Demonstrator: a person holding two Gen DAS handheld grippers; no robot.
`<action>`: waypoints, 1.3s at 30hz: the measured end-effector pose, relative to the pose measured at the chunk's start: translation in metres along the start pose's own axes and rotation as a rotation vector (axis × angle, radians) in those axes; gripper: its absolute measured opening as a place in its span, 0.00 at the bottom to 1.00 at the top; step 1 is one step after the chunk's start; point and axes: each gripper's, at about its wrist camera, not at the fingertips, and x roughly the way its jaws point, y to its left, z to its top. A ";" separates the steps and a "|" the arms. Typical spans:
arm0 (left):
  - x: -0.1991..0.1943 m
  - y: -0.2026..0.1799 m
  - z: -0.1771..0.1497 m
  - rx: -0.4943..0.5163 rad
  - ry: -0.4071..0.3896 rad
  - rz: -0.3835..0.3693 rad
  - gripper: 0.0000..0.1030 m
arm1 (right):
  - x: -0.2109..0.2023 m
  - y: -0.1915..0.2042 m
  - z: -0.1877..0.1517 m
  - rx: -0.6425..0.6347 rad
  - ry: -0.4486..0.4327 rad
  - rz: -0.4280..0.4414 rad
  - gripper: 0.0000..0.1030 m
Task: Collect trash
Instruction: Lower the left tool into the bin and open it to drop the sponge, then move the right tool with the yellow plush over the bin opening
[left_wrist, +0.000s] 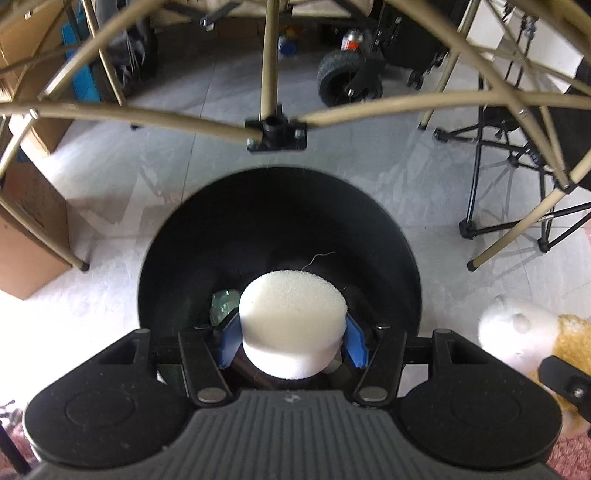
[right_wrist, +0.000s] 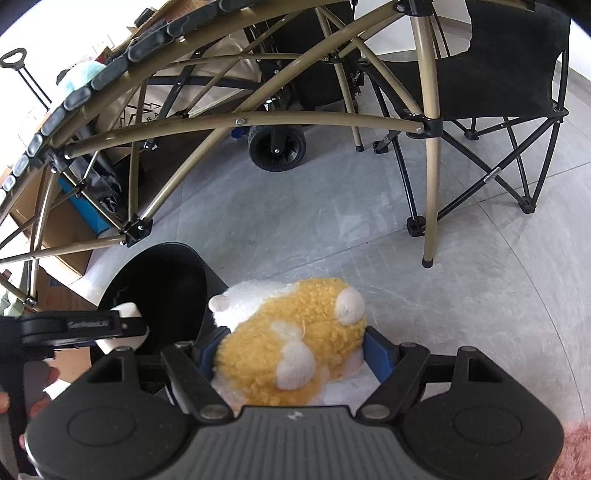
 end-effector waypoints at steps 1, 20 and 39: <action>0.004 -0.001 0.000 -0.004 0.013 0.003 0.56 | 0.000 0.000 0.000 0.002 0.000 -0.001 0.73; 0.019 -0.005 0.002 -0.059 0.086 0.014 0.98 | 0.004 -0.003 -0.002 0.008 0.005 -0.014 0.73; 0.010 -0.007 0.000 -0.025 0.058 0.004 1.00 | 0.001 -0.003 -0.002 0.002 -0.004 -0.015 0.73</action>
